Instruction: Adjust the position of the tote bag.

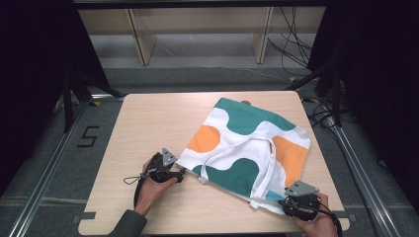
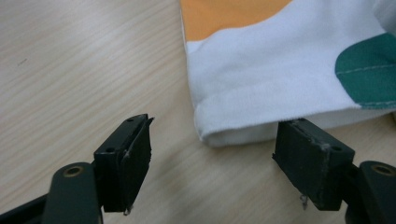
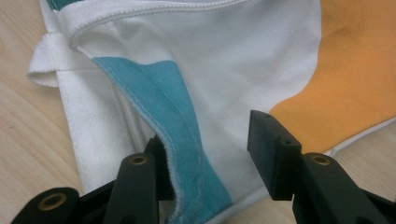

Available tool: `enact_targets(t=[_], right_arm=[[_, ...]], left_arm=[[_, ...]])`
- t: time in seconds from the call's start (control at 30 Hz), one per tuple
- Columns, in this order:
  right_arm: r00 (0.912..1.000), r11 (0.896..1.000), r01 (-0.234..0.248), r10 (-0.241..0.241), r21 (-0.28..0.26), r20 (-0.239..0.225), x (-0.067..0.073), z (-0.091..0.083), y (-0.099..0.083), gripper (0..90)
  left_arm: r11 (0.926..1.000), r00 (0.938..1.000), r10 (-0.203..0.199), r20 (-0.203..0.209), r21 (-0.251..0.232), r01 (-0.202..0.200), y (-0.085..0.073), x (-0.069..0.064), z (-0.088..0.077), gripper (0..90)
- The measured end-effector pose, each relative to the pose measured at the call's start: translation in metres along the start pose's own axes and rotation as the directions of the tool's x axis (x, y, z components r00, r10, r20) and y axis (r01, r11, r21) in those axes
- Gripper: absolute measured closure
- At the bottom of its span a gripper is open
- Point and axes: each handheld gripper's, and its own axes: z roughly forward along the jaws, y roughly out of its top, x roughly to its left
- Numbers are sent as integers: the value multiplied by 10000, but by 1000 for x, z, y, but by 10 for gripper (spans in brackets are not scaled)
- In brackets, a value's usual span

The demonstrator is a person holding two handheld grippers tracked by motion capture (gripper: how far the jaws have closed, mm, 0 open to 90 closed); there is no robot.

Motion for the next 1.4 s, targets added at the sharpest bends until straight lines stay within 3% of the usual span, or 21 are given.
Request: enact_targets(t=[0.1,0.23,0.37,0.4,0.43,0.5,0.53,0.6,0.63,0.67,0.73,0.8,0.83,1.0,1.03,1.1,1.17,1.23,1.3,1.37,1.4], right_arm=[[10000,10000,-8,8,-16,37,0,0,0,557],[9999,9998,103,-100,-190,122,-2,1,0,540],[9998,9998,51,-48,-187,169,-2,2,1,522],[9998,9997,79,-75,-211,209,-2,2,1,511],[9998,9998,-25,29,-184,216,-2,1,1,501],[9997,9998,-177,180,-136,187,-1,1,1,501],[9997,9998,-157,159,-131,168,-1,2,1,505],[9994,9994,-338,339,-37,75,0,0,1,519],[9995,9995,-316,316,-13,85,1,1,1,528],[9998,9999,15,-12,-127,207,-1,2,1,532],[9990,9997,259,-258,-24,364,-1,2,1,551],[9967,9982,581,-587,131,558,-3,2,1,571],[9967,9982,581,-587,131,558,-3,2,1,571],[9926,9963,855,-863,133,849,-11,7,4,606],[9907,9948,1019,-1023,84,896,-12,7,6,627],[9890,9929,1174,-1153,-175,932,-14,7,9,667],[9819,9856,1662,-1624,-324,974,-17,10,14,694],[9808,9851,1703,-1671,-237,1002,-17,15,17,695],[9775,9810,1910,-1870,-333,972,-18,18,20,679],[9786,9813,1863,-1810,-477,983,-19,19,22,638],[9840,9864,1571,-1523,-476,920,-19,19,22,618]], left_arm=[[9999,9998,148,-137,-80,-149,3,-3,5,265],[9958,9967,786,-200,-460,-794,11,-2,10,254],[9910,9957,931,21,-972,-924,16,-4,17,296],[9908,9971,727,215,-1164,-698,16,-5,20,317],[9879,9959,863,278,-1315,-820,17,-6,21,355],[9773,9860,1657,168,-1367,-1618,19,-7,22,436],[9746,9829,1842,-6,-1294,-1827,19,-6,20,537],[9770,9860,1667,28,-1354,-1648,21,-3,19,659],[9739,9815,1915,47,-1250,-1894,21,-1,16,710],[9743,9841,1776,85,-1423,-1746,21,-2,15,741],[9708,9810,1935,157,-1477,-1891,22,-3,12,768],[9689,9764,2135,321,-1349,-2074,20,-4,5,774],[9689,9777,2068,374,-1462,-1994,18,-6,2,774],[9588,9622,2663,572,-1178,-2584,2,-15,-27,788],[9638,9659,2514,610,-1069,-2441,-3,-19,-32,789],[9606,9620,2672,560,-942,-2613,-10,-24,-41,790],[9619,9623,2631,689,-959,-2561,-17,-27,-53,791],[9650,9648,2523,739,-927,-2452,-24,-30,-63,790],[9579,9582,2785,654,-911,-2722,-27,-30,-70,788],[9616,9631,2614,643,-1037,-2541,-30,-32,-72,767],[9674,9700,2378,501,-1011,-2320,-30,-33,-73,732]])
